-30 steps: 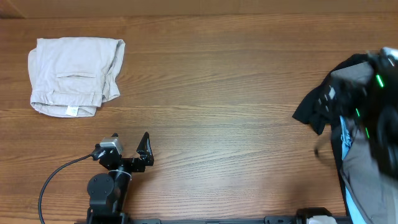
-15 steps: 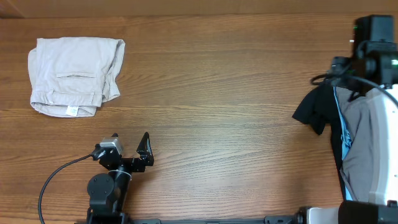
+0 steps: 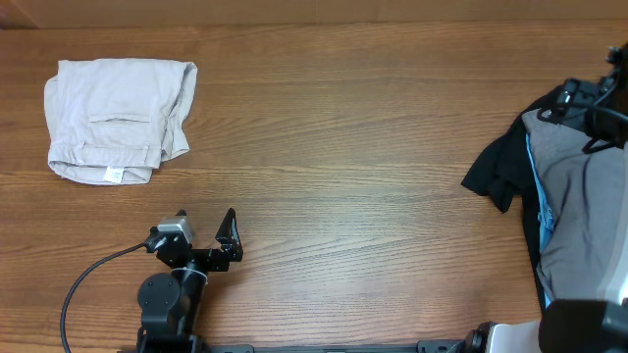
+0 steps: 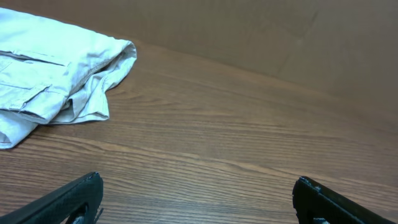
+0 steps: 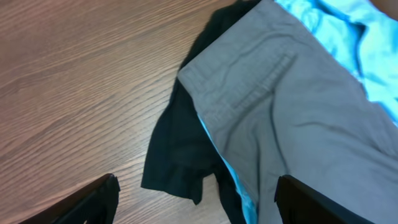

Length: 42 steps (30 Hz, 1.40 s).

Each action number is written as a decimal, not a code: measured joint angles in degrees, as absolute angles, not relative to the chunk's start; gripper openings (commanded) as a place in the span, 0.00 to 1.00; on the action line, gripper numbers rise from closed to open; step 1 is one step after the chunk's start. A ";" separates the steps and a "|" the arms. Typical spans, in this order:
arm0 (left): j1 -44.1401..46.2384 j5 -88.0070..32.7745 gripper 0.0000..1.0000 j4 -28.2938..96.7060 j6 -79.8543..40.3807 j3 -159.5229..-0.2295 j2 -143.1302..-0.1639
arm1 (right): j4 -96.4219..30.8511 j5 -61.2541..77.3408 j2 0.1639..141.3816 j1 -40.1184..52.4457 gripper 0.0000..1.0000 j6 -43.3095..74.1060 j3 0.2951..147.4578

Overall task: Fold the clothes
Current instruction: 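Move the right gripper over the clothes pile toward the grey pants, then grasp the grey pants waistband corner with the right gripper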

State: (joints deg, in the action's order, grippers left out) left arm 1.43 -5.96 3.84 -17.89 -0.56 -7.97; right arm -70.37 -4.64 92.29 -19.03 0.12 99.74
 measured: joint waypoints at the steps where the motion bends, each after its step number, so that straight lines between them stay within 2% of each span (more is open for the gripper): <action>1: 1.43 -5.96 1.00 3.86 -17.89 -0.56 -7.97 | -69.76 -4.32 93.43 -19.03 0.83 -0.30 99.79; 9: 1.43 -5.96 1.00 3.86 -17.89 -0.56 -7.97 | -64.60 -3.44 107.63 -19.07 0.78 -3.49 99.88; 17: 1.43 -5.96 1.00 3.86 -17.89 -0.56 -7.97 | -60.47 -4.54 114.63 -19.09 0.78 -5.61 99.88; 22: 1.43 -5.96 1.00 3.86 -17.89 -0.56 -7.97 | -58.57 -5.10 117.14 -19.09 0.69 -6.66 99.88; 39: 1.43 -5.96 1.00 3.86 -17.89 -0.56 -7.97 | -52.38 -6.39 120.51 -21.63 0.70 -7.49 97.82; 42: 1.43 -5.96 1.00 3.86 -17.89 -0.56 -7.97 | -51.79 -6.11 120.51 -21.61 0.73 -7.53 97.80</action>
